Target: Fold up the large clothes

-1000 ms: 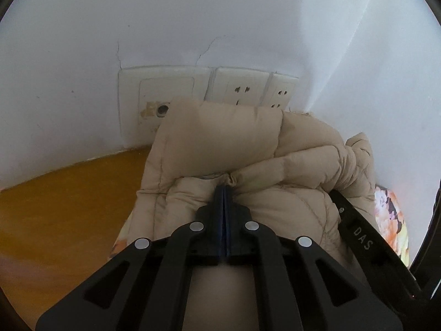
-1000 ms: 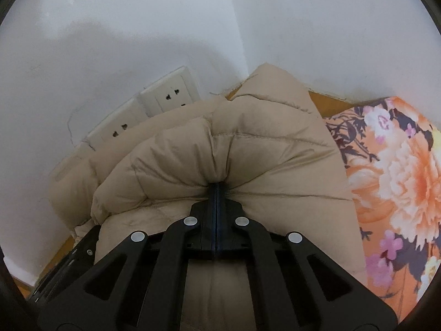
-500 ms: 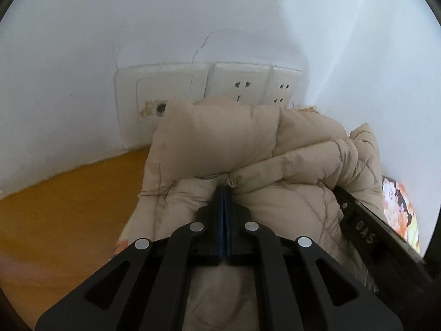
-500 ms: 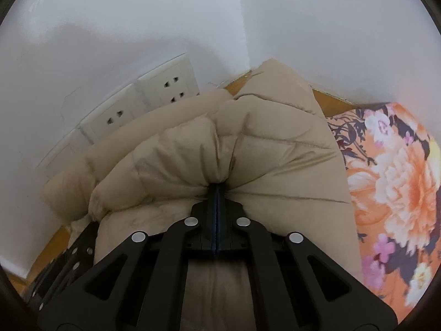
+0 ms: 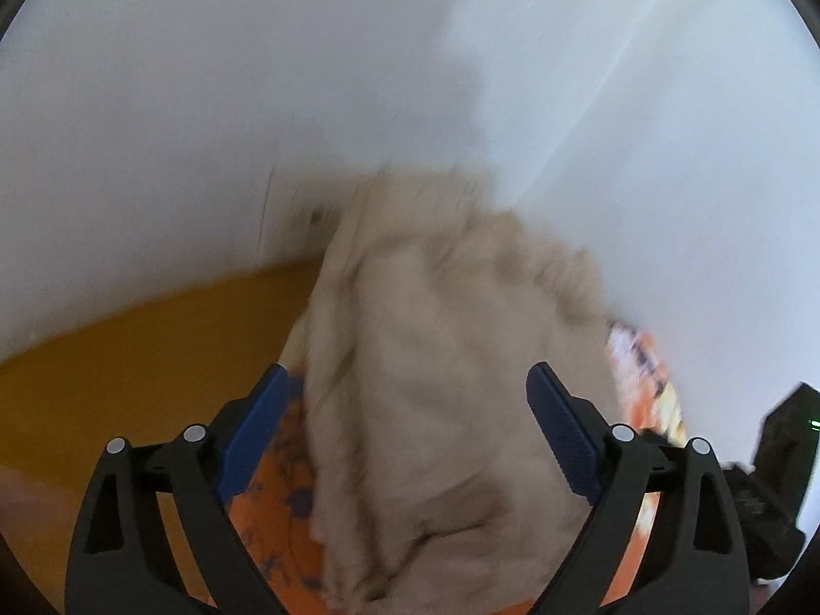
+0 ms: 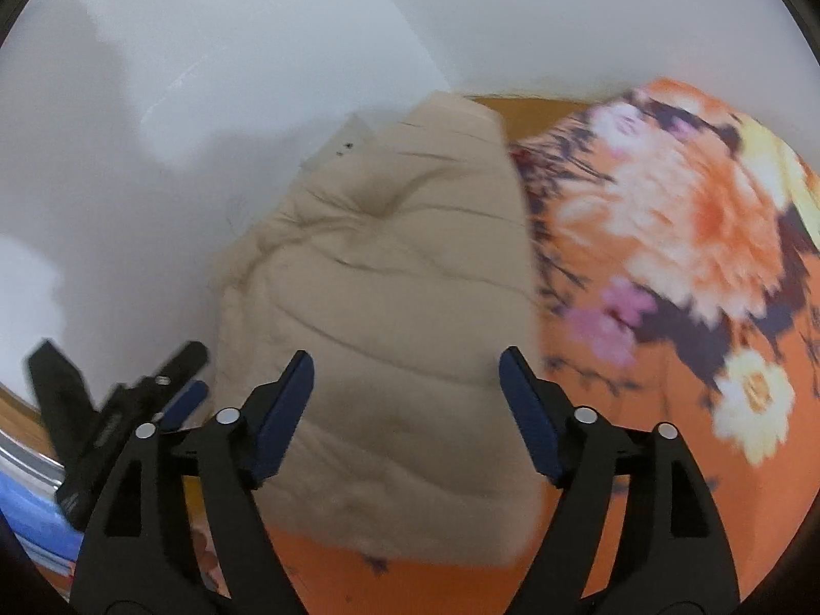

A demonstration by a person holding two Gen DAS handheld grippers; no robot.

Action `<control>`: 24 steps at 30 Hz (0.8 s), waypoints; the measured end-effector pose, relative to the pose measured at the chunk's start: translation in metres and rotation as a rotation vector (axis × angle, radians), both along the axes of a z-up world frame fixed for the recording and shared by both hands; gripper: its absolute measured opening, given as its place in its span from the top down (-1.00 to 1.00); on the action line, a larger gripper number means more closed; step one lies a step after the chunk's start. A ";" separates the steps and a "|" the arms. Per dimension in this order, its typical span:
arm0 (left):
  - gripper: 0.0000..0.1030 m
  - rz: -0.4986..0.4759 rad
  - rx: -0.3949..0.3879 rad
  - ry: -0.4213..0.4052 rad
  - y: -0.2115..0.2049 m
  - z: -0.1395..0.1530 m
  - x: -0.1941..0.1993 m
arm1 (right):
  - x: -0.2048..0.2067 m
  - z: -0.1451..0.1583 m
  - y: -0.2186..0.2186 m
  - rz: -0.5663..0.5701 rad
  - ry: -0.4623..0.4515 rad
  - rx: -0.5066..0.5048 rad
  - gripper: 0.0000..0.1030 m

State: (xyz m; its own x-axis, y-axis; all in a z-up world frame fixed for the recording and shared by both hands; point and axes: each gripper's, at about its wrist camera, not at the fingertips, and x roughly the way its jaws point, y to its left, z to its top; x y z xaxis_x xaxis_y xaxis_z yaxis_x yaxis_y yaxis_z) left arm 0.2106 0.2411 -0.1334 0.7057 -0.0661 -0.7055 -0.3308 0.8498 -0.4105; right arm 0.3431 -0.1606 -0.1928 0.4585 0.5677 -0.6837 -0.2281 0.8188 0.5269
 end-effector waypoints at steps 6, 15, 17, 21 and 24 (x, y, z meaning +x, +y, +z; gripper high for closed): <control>-0.85 0.044 -0.248 0.058 0.026 -0.051 -0.014 | 0.007 -0.024 -0.030 -0.035 0.057 0.014 -0.59; -0.80 -0.033 -0.436 -0.032 0.034 -0.075 -0.017 | 0.029 -0.049 -0.019 0.031 0.132 0.141 -0.61; -0.80 -0.053 -0.488 -0.036 0.033 -0.082 -0.012 | 0.031 -0.053 -0.016 0.026 0.146 0.164 -0.72; -0.80 -0.089 -0.536 -0.062 0.033 -0.089 0.004 | 0.045 -0.069 -0.013 0.047 0.211 0.259 -0.72; -0.80 -0.107 -0.540 -0.058 0.036 -0.093 0.019 | 0.049 -0.078 -0.015 0.051 0.240 0.320 -0.72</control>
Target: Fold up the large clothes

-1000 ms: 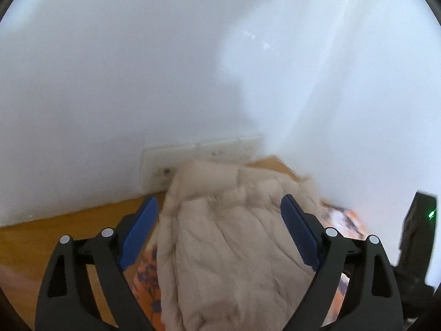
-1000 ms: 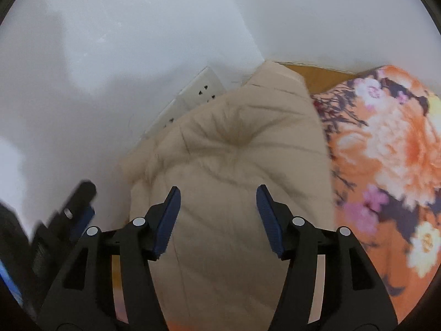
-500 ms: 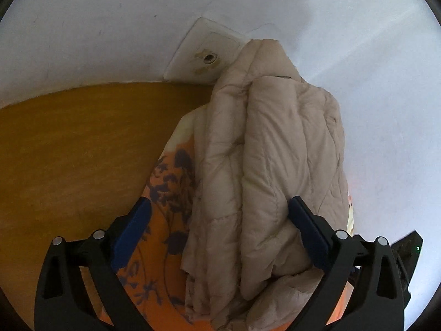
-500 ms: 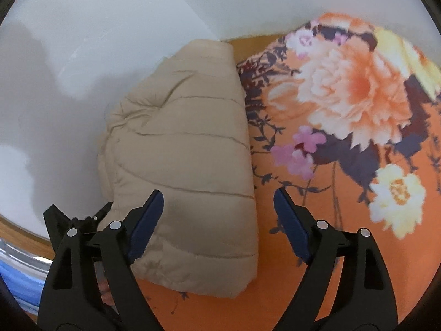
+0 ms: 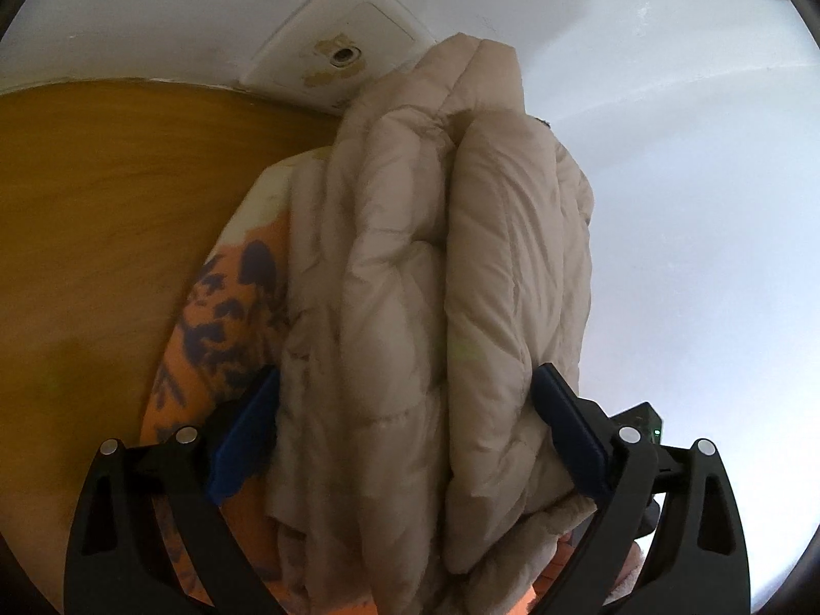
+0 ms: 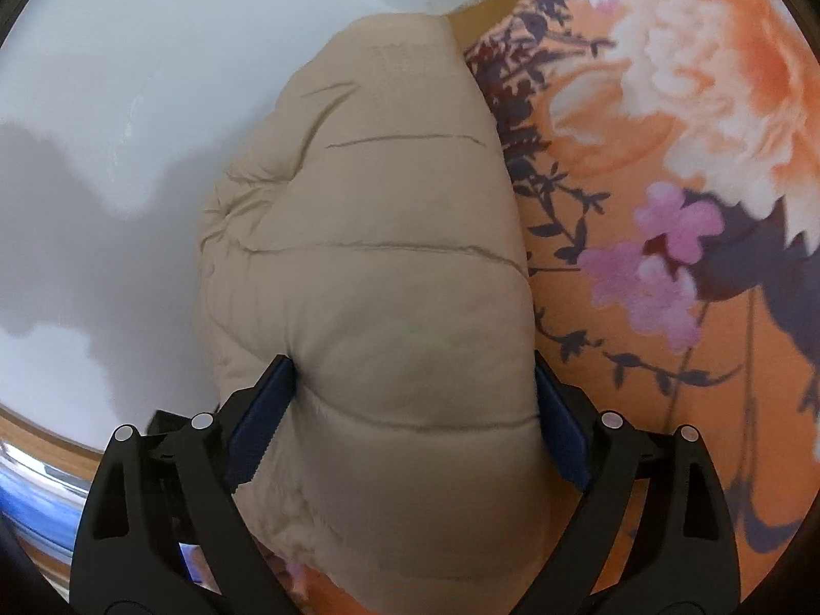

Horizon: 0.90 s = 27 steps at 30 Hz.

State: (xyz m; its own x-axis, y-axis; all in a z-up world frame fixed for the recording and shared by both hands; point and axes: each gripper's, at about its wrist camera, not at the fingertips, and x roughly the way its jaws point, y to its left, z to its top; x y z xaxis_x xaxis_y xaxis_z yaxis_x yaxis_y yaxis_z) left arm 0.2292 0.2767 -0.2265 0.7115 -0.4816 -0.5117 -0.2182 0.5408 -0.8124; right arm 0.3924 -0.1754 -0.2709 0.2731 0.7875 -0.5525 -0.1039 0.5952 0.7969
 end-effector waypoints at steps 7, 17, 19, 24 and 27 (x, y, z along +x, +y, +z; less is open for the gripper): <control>0.07 -0.042 -0.060 -0.052 -0.010 -0.003 0.029 | -0.009 0.003 -0.005 -0.004 -0.016 0.029 -0.11; 0.35 -0.063 -0.066 -0.128 -0.022 0.006 0.035 | -0.024 0.034 -0.014 0.071 -0.108 0.123 0.32; 0.35 -0.069 -0.067 -0.139 -0.022 0.008 0.038 | -0.029 0.049 -0.012 0.094 -0.162 0.101 0.34; 0.35 -0.089 -0.062 -0.175 -0.030 0.030 0.061 | -0.037 0.080 -0.014 0.115 -0.278 0.065 0.34; 0.35 -0.101 -0.035 -0.197 -0.039 0.044 0.072 | -0.042 0.095 -0.019 0.104 -0.324 0.062 0.34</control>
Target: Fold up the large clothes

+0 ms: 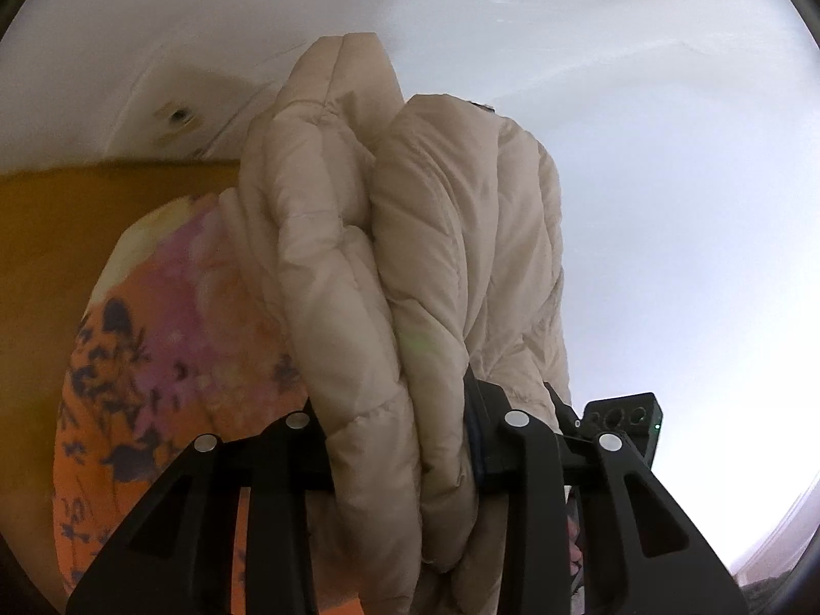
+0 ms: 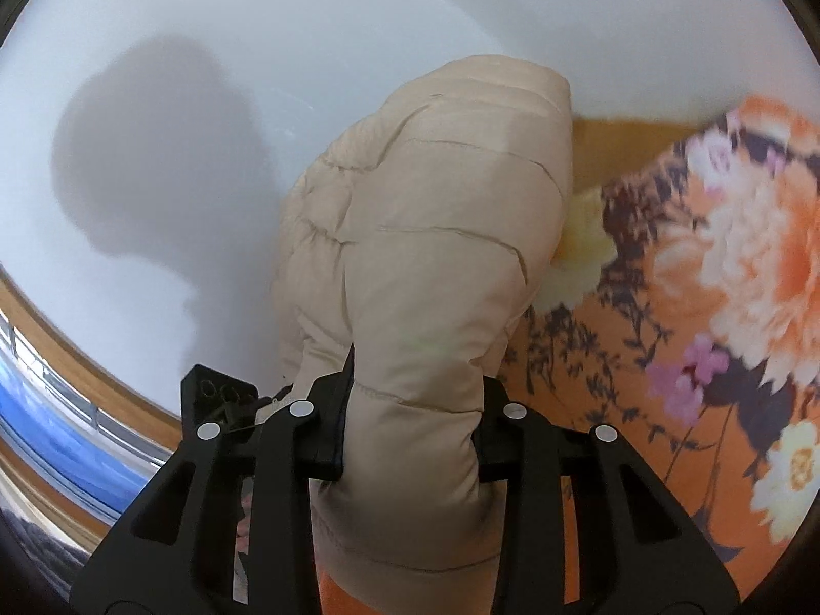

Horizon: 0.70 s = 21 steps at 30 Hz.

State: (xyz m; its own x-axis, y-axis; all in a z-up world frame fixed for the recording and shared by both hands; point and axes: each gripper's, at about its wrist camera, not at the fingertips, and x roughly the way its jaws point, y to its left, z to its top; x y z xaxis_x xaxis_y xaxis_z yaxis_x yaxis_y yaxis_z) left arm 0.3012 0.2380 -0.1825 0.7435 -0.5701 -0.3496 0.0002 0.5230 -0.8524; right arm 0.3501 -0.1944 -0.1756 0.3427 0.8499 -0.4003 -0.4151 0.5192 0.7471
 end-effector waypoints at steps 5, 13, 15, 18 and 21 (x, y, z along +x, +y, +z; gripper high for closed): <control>0.35 -0.060 0.041 -0.038 -0.023 0.026 0.019 | -0.012 0.016 -0.033 -0.038 -0.022 0.033 0.34; 0.35 -0.181 0.085 -0.030 -0.049 0.033 0.039 | -0.037 0.017 -0.098 -0.154 -0.008 0.041 0.34; 0.35 -0.211 0.095 -0.021 -0.060 0.033 0.043 | -0.047 0.013 -0.116 -0.179 0.007 0.045 0.34; 0.35 -0.253 0.108 -0.005 -0.082 0.026 0.047 | -0.063 0.004 -0.142 -0.217 0.027 0.046 0.34; 0.35 -0.280 0.103 0.014 -0.099 0.024 0.051 | -0.076 -0.001 -0.167 -0.244 0.045 0.040 0.34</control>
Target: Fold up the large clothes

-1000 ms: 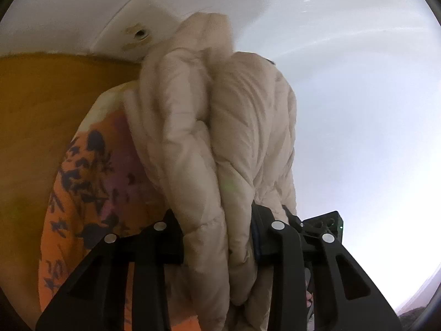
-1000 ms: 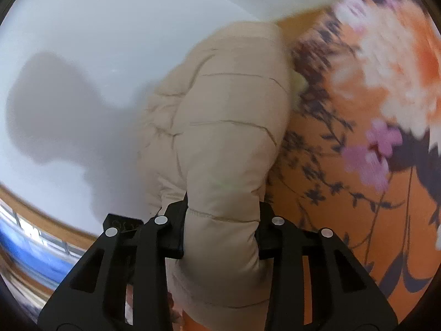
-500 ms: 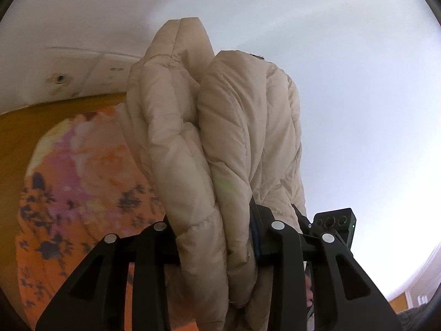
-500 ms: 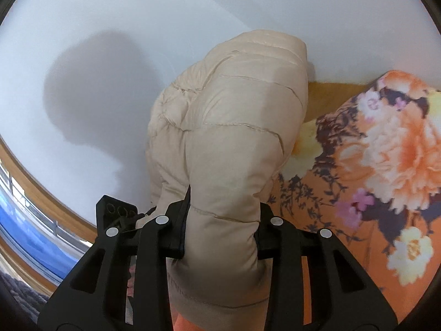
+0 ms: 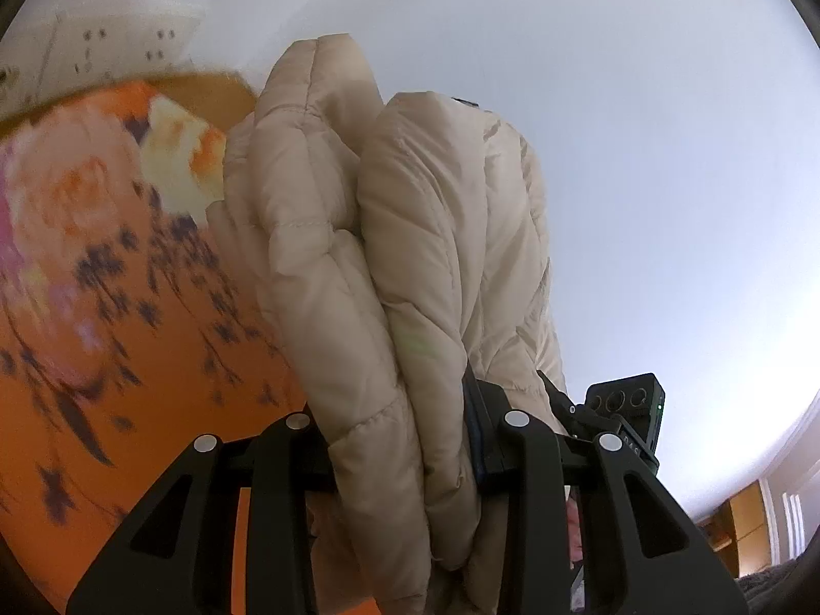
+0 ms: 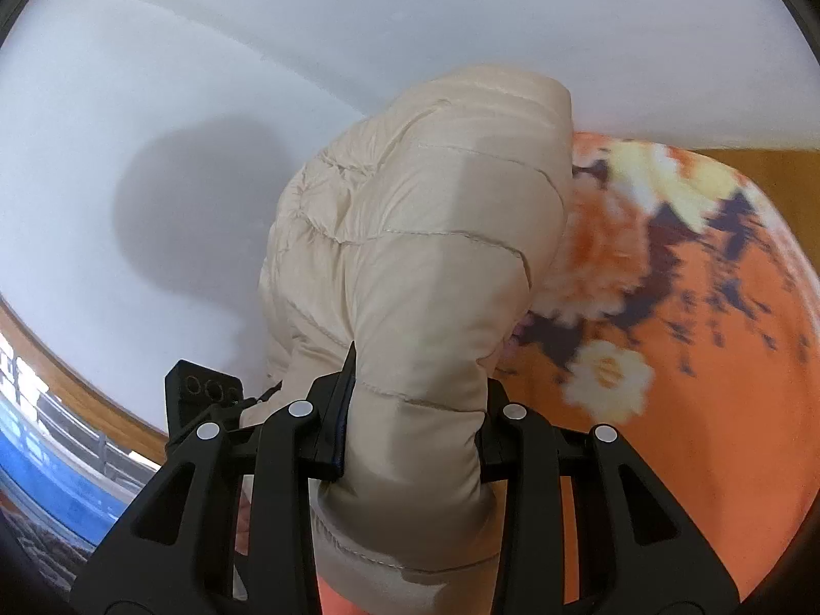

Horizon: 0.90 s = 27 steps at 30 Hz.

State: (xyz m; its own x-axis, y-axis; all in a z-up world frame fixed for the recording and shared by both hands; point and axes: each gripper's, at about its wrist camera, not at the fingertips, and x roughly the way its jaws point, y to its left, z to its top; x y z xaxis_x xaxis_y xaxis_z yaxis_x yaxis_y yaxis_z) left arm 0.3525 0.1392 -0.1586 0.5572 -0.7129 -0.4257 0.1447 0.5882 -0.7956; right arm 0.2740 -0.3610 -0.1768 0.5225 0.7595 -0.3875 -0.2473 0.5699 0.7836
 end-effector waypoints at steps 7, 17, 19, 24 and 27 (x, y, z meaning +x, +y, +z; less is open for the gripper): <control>0.07 0.003 0.027 0.052 -0.007 -0.014 0.026 | -0.008 -0.014 -0.020 0.006 0.041 -0.048 0.17; -0.88 0.226 0.201 0.271 0.052 -0.057 0.031 | -0.017 -0.067 -0.054 -0.173 0.264 -0.224 -0.91; -0.88 0.255 0.195 0.283 0.063 -0.062 0.033 | -0.020 -0.070 -0.056 -0.189 0.268 -0.211 -0.91; -0.88 0.258 0.215 0.312 0.066 -0.097 0.013 | -0.022 -0.069 -0.066 -0.199 0.256 -0.194 -0.91; -0.88 0.224 0.233 0.297 0.058 -0.089 -0.015 | -0.028 -0.058 -0.067 -0.201 0.230 -0.192 -0.91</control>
State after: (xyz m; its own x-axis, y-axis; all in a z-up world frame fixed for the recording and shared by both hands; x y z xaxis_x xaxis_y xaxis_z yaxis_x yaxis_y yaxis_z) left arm 0.3373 0.1973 -0.2471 0.5166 -0.4539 -0.7260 -0.2218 0.7480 -0.6255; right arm 0.2462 -0.4275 -0.2347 0.5367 0.5525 -0.6378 0.0551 0.7313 0.6798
